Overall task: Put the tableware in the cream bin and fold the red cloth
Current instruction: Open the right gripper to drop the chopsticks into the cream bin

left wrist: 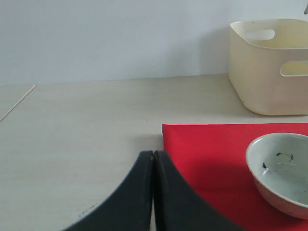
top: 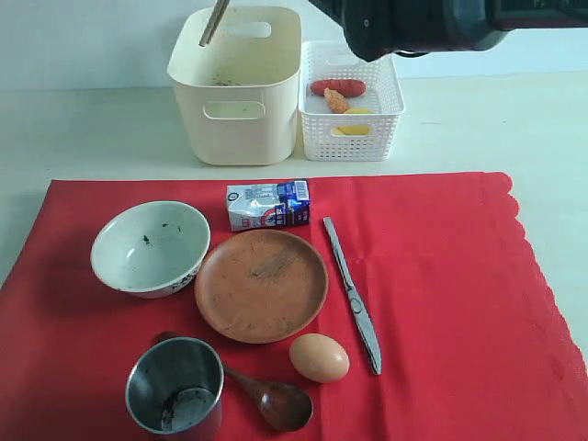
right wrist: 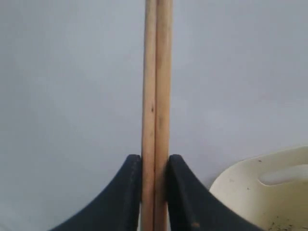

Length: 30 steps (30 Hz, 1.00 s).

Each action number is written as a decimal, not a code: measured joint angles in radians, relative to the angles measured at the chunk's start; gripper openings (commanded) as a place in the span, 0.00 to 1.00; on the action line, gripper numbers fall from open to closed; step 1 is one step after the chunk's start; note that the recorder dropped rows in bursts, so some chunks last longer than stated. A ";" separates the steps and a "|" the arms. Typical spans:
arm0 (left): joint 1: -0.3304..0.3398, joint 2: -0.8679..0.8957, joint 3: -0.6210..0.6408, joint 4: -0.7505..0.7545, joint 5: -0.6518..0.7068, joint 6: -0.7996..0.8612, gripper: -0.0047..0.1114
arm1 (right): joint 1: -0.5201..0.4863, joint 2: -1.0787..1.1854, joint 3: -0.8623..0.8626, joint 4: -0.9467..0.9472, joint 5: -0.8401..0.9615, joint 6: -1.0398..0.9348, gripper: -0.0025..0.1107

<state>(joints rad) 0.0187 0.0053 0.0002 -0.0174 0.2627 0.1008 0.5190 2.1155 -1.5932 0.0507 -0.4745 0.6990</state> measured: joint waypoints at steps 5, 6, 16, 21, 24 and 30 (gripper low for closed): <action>0.000 0.000 0.000 0.000 0.000 0.000 0.06 | 0.000 0.030 -0.057 0.059 0.066 0.002 0.31; 0.000 0.000 0.000 0.000 0.000 0.000 0.06 | 0.000 0.033 -0.067 0.064 0.075 0.002 0.36; 0.000 0.000 0.000 0.000 0.000 0.000 0.06 | 0.000 0.051 -0.082 0.074 0.117 0.007 0.65; 0.000 0.000 0.000 0.000 0.000 0.000 0.06 | 0.000 0.049 -0.082 0.074 0.155 0.063 0.65; 0.000 0.000 0.000 0.000 0.000 0.000 0.06 | 0.000 0.026 -0.082 0.077 0.253 0.104 0.65; 0.000 0.000 0.000 0.000 0.000 0.000 0.06 | 0.000 -0.075 -0.082 0.077 0.561 0.026 0.65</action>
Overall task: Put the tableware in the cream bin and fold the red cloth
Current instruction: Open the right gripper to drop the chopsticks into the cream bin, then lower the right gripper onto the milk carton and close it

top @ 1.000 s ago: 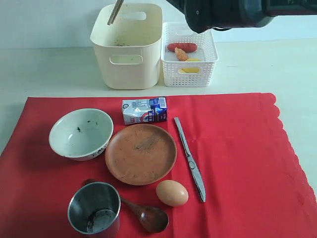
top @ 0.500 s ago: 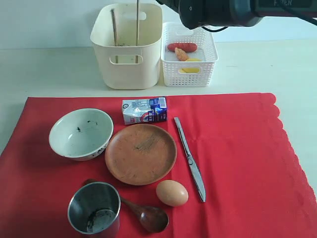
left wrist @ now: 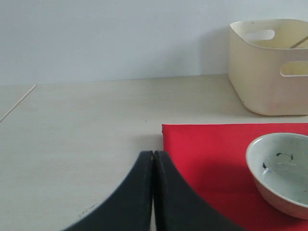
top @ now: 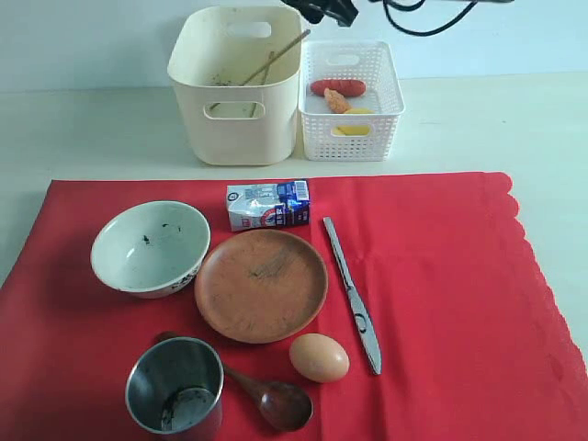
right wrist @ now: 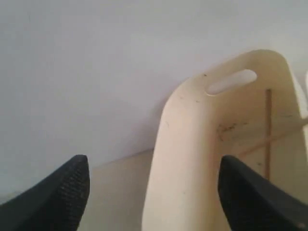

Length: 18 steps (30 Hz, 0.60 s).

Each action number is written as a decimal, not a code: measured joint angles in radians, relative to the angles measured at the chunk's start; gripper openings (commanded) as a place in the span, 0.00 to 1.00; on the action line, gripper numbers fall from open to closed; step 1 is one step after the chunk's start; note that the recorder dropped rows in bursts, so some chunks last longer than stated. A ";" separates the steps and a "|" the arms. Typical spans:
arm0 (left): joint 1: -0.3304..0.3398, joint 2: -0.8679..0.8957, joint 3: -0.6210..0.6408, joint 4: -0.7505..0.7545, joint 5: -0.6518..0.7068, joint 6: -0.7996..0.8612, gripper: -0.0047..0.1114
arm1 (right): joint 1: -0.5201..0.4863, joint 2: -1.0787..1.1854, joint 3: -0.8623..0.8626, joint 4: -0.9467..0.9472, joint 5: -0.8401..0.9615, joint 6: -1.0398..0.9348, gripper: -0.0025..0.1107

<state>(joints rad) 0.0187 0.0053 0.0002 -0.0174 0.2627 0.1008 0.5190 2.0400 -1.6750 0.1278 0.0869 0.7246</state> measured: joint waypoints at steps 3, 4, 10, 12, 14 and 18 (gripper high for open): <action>0.000 0.000 0.000 0.000 0.000 0.000 0.06 | 0.000 -0.052 0.000 0.000 0.166 -0.137 0.65; 0.000 0.000 0.000 0.000 0.000 0.000 0.06 | 0.000 -0.084 0.000 0.000 0.290 -0.253 0.65; 0.000 0.000 0.000 0.000 0.000 0.000 0.06 | 0.000 -0.121 0.000 0.017 0.747 -0.630 0.65; 0.000 0.000 0.000 0.000 0.000 0.000 0.06 | 0.000 -0.117 0.000 0.043 0.804 -0.694 0.65; 0.000 0.000 0.000 0.000 0.000 0.000 0.06 | 0.000 -0.117 0.000 0.078 0.827 -0.767 0.65; 0.000 0.000 0.000 0.000 0.000 0.000 0.06 | 0.000 -0.085 0.000 0.094 0.840 -0.917 0.66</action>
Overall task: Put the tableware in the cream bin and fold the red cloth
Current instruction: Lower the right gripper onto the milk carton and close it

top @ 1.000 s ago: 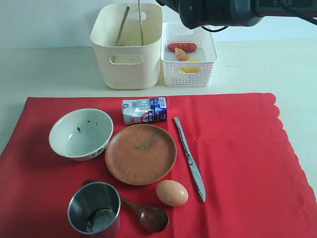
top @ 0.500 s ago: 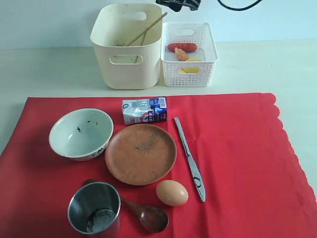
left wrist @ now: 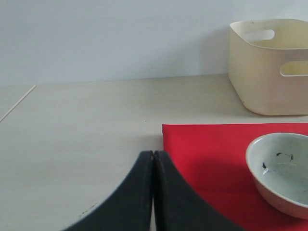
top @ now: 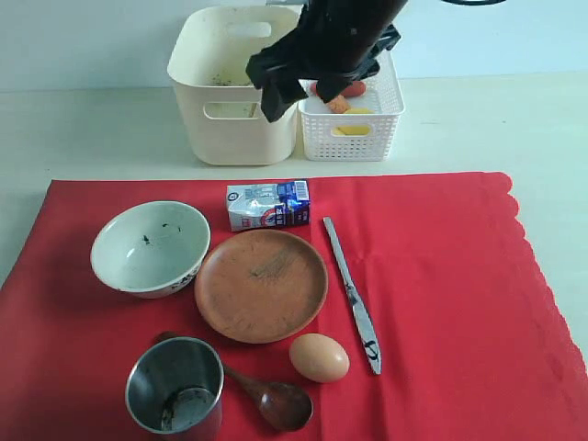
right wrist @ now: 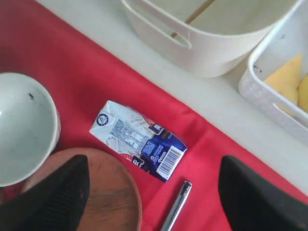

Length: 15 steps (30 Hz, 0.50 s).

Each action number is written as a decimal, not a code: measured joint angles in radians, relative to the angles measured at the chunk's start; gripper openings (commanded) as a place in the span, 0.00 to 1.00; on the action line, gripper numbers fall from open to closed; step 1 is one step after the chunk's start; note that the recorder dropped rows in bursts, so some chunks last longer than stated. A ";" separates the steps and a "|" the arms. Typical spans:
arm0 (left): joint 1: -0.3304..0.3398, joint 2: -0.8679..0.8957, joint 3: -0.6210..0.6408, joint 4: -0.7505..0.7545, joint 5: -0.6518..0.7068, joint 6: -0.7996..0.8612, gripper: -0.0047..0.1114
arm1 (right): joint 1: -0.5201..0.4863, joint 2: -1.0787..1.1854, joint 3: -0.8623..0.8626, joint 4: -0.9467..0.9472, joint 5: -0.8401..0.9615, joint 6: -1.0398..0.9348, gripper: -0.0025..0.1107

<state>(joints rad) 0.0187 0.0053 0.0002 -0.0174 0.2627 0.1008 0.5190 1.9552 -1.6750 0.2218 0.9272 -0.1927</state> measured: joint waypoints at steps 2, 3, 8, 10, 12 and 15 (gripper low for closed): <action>0.000 0.000 0.000 0.000 0.000 0.000 0.06 | 0.007 0.032 0.000 0.002 0.005 -0.057 0.68; 0.000 0.000 0.000 0.000 0.000 0.000 0.06 | 0.012 0.046 0.000 -0.002 0.005 -0.083 0.71; 0.000 0.000 0.000 0.000 0.000 0.000 0.06 | 0.058 0.114 0.000 -0.033 -0.026 -0.160 0.90; 0.000 0.000 0.000 0.000 0.000 0.000 0.06 | 0.064 0.136 0.000 -0.038 -0.045 -0.165 0.95; 0.000 0.000 0.000 0.000 0.000 0.000 0.06 | 0.064 0.156 0.000 -0.043 -0.057 -0.169 0.95; 0.000 0.000 0.000 0.000 0.000 0.000 0.06 | 0.064 0.183 0.000 -0.049 -0.087 -0.184 0.95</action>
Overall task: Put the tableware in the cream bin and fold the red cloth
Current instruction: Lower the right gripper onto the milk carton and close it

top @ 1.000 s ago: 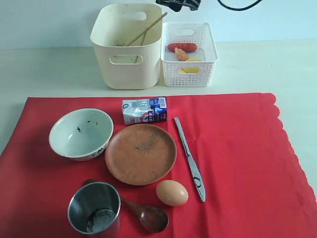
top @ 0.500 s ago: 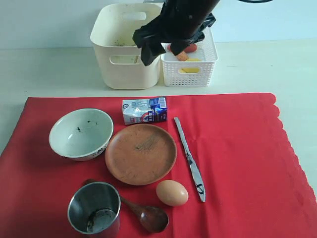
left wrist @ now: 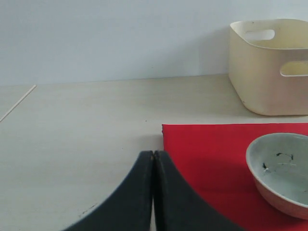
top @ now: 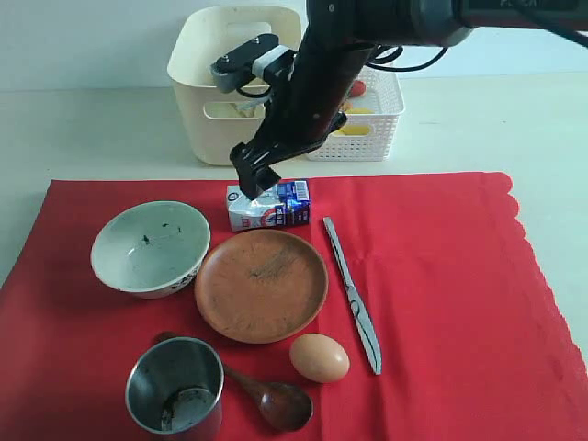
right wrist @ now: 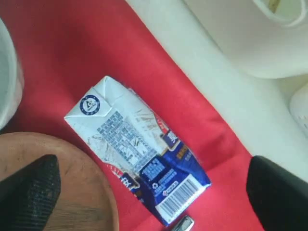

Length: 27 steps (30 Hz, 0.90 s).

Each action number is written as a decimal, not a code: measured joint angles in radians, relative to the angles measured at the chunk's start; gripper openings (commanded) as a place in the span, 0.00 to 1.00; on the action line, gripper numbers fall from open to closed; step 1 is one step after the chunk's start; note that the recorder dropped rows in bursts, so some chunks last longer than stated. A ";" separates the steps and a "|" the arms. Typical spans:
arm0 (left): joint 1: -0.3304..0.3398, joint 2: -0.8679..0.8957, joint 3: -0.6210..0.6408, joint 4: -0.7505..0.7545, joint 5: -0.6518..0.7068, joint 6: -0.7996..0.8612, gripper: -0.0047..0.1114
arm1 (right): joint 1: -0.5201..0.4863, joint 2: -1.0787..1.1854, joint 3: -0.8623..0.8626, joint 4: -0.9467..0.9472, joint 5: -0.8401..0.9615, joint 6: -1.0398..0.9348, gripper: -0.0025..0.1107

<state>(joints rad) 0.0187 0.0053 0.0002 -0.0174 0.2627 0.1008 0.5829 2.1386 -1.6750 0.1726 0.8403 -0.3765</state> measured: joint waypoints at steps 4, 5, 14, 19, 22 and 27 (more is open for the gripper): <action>0.000 0.000 0.000 0.000 0.000 0.000 0.06 | 0.000 0.037 0.000 -0.011 -0.048 -0.033 0.95; 0.000 0.000 0.000 0.000 0.000 0.000 0.06 | 0.000 0.048 0.000 -0.012 -0.061 -0.042 0.95; 0.000 0.000 0.000 0.000 0.000 0.000 0.06 | 0.001 0.110 -0.003 0.006 -0.110 -0.110 0.95; 0.000 0.000 0.000 0.000 0.000 0.000 0.06 | 0.001 0.124 -0.005 0.032 -0.132 -0.111 0.95; 0.000 0.000 0.000 0.000 0.000 0.000 0.06 | 0.001 0.128 -0.005 0.040 -0.133 -0.111 0.95; 0.000 0.000 0.000 0.000 0.000 0.000 0.06 | 0.001 0.132 -0.005 0.040 -0.129 -0.111 0.95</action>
<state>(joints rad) 0.0187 0.0053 0.0002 -0.0174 0.2627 0.1008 0.5835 2.2710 -1.6800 0.2129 0.7110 -0.4877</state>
